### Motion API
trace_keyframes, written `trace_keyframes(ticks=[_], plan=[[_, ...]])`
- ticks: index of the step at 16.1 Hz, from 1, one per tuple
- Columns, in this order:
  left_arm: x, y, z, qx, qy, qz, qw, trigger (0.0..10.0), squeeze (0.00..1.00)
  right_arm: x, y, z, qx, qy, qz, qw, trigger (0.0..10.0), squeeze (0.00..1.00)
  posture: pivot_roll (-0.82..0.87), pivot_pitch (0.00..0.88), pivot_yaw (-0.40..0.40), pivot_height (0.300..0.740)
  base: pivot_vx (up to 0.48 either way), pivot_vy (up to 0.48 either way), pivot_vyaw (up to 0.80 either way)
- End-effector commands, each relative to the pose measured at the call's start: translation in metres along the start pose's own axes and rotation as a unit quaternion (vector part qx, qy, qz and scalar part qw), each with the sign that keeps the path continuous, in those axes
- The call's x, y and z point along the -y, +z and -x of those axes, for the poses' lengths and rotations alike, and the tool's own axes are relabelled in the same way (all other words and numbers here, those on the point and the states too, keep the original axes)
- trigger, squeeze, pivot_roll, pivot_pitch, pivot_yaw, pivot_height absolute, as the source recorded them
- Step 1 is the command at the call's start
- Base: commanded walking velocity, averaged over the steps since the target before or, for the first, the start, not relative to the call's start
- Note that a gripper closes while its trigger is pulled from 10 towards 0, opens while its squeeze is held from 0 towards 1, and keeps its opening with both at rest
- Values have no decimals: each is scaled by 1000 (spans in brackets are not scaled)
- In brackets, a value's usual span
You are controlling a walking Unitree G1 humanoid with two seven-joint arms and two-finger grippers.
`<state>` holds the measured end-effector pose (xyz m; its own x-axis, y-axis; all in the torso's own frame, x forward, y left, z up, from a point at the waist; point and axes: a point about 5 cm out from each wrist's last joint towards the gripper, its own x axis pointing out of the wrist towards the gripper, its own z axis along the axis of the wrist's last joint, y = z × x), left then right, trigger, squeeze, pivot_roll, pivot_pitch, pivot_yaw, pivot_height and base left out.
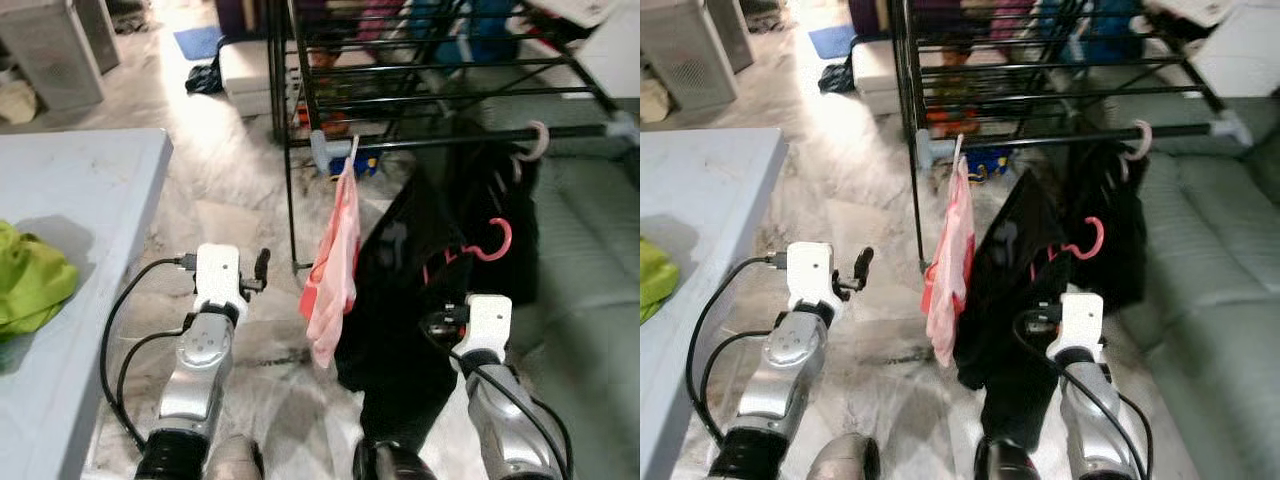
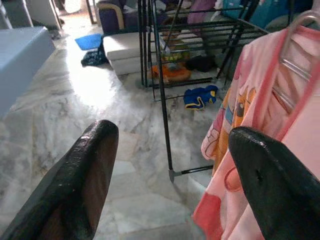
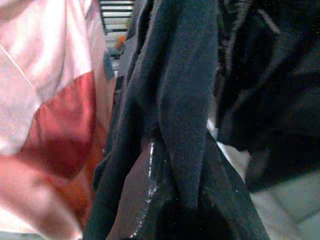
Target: Hang hanger
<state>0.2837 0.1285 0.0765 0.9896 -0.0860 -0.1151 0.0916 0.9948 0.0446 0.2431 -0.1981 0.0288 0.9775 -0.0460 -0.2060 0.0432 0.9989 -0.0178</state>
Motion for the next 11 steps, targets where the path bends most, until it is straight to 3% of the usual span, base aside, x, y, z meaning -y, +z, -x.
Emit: trace_keyframes(ticks=[1,4,11], plan=[[5,-1,-1,-2,-9,-2,1000,10000,0,9,23,-8,43,-25,1,999,10000,0,-34,0,2,740,-251,0,0],[8,-1,-4,-5,-23,-9,1000,10000,0,16,28,-9,45,-46,11,998,10000,0,-48,0,16,740,0,0,0],[9,-5,-3,-6,-40,-11,999,10000,0,2,25,-8,38,-25,22,999,10000,0,-46,0,10,740,0,-377,0]])
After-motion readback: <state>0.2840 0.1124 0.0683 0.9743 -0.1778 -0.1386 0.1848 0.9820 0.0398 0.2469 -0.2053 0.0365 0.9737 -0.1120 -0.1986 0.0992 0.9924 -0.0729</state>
